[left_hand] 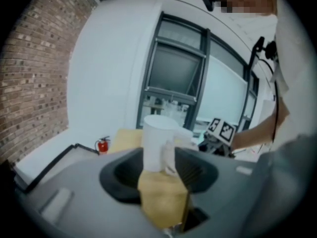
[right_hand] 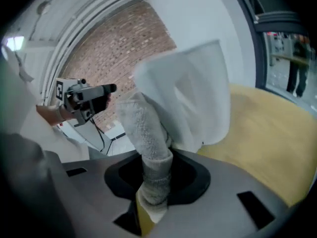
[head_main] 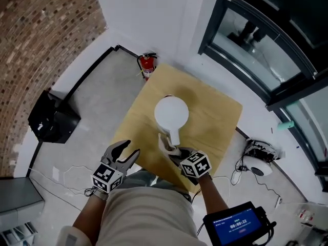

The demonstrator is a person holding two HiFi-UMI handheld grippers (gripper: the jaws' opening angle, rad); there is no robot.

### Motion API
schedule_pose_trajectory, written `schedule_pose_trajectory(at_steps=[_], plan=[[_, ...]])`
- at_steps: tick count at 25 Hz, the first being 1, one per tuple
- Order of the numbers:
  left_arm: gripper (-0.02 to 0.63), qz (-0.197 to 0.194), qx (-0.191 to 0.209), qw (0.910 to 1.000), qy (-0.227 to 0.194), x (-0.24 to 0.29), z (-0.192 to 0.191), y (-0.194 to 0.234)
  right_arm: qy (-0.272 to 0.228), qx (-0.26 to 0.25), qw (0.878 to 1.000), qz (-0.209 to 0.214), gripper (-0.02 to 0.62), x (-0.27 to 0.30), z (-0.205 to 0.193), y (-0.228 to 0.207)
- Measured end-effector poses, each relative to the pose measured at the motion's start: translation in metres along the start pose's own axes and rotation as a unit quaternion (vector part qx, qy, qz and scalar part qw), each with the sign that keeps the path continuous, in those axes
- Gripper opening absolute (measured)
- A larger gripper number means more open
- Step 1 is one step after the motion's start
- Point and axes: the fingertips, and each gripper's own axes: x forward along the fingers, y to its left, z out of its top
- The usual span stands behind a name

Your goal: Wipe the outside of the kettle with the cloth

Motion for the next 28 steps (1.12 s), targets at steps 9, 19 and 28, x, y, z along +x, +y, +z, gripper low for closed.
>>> schedule_pose_trajectory(at_steps=[9,19,28], plan=[[0.186,0.002,0.007,0.9997,0.022,-0.003,-0.01,-0.009,-0.078,0.012,0.996,0.047,0.112,-0.022,0.042,0.024],[0.186,0.039,0.016,0.999,0.014,-0.005,-0.001,0.01,-0.071,0.016,0.996,0.042,0.112,-0.036,0.025,0.005],[0.186,0.028,0.007,0.9994,0.02,-0.017,-0.007,0.008,-0.038,-0.091,0.993,-0.065,0.112,-0.077,0.045,-0.017]])
